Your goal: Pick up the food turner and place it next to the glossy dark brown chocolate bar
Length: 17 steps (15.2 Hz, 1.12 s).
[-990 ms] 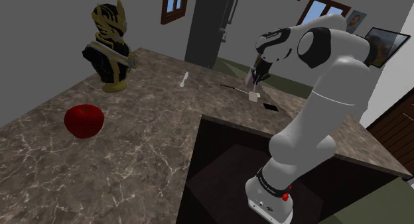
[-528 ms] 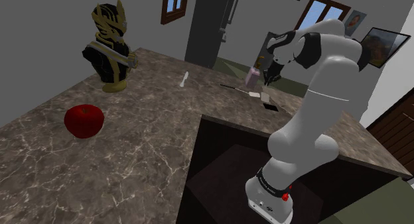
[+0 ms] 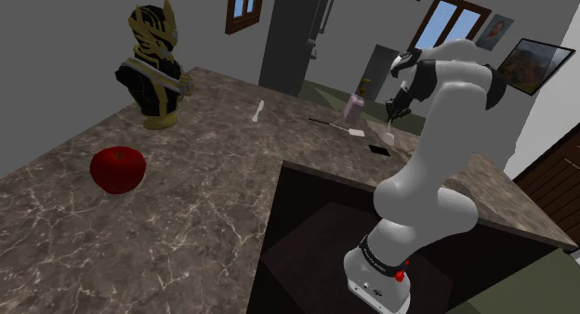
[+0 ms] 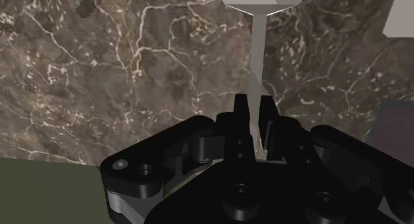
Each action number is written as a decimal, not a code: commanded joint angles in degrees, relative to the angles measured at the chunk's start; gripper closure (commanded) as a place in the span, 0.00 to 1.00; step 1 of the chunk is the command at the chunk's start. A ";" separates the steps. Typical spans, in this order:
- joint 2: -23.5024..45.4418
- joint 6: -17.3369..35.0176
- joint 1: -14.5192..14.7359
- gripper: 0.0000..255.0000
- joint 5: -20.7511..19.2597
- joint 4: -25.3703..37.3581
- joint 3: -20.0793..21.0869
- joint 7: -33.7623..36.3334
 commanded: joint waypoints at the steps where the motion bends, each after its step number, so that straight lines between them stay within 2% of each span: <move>1: 1.43 -0.79 -1.40 1.00 0.62 2.11 -0.05 -1.35; 15: 4.73 8.17 -1.52 1.00 2.35 -3.79 0.94 -2.63; 17: 4.73 8.17 -1.52 1.00 2.35 -3.80 0.94 -2.63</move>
